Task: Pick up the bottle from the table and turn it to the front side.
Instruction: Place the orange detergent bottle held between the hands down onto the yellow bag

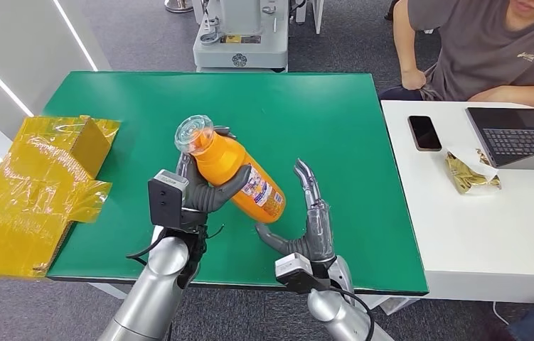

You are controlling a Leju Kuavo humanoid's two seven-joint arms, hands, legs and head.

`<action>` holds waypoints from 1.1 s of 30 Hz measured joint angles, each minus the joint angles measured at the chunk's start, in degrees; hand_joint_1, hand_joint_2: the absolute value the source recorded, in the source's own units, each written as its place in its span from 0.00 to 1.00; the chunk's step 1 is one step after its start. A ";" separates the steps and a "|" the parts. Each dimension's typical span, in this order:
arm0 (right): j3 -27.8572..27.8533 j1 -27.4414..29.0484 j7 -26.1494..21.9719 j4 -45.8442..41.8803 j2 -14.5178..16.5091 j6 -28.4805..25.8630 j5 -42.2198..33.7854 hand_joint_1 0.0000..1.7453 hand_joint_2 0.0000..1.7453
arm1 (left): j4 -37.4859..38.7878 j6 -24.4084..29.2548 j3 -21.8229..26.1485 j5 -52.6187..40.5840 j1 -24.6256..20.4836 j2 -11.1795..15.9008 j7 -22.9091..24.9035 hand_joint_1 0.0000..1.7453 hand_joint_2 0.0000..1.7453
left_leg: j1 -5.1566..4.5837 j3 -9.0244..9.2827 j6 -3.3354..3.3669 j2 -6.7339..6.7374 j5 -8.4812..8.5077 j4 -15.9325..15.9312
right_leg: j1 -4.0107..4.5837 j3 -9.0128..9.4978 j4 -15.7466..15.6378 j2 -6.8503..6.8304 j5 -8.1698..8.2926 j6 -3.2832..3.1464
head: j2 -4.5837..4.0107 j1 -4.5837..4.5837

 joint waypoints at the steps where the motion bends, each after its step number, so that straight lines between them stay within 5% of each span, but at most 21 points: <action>1: 0.27 0.19 0.07 -0.96 0.00 0.00 -0.63 0.00 1.00 | 0.00 0.30 0.04 -0.33 0.03 0.11 0.01 1.00 1.00 | 0.00 0.00 0.00 0.00 0.00 0.00 | 0.00 0.00 0.00 0.00 0.00 0.00 | 0.00 0.01; 18: 0.94 6.72 -1.35 -14.49 -0.07 0.00 -2.99 0.00 1.00 | 0.20 8.12 5.93 -8.79 0.11 6.17 0.80 1.00 1.00 | 0.01 0.01 -0.01 0.00 0.00 -0.06 | 0.00 0.00 0.01 0.00 -0.04 -0.05 | 0.00 0.01; 33: 0.83 12.87 -1.35 -18.25 -0.06 0.00 -3.04 0.00 1.00 | 1.20 16.72 8.67 -38.53 -1.49 21.76 10.94 1.00 1.00 | 0.03 0.06 -0.04 0.03 0.02 -0.12 | 0.03 -0.02 0.04 0.02 -0.11 -0.16 | 0.00 0.02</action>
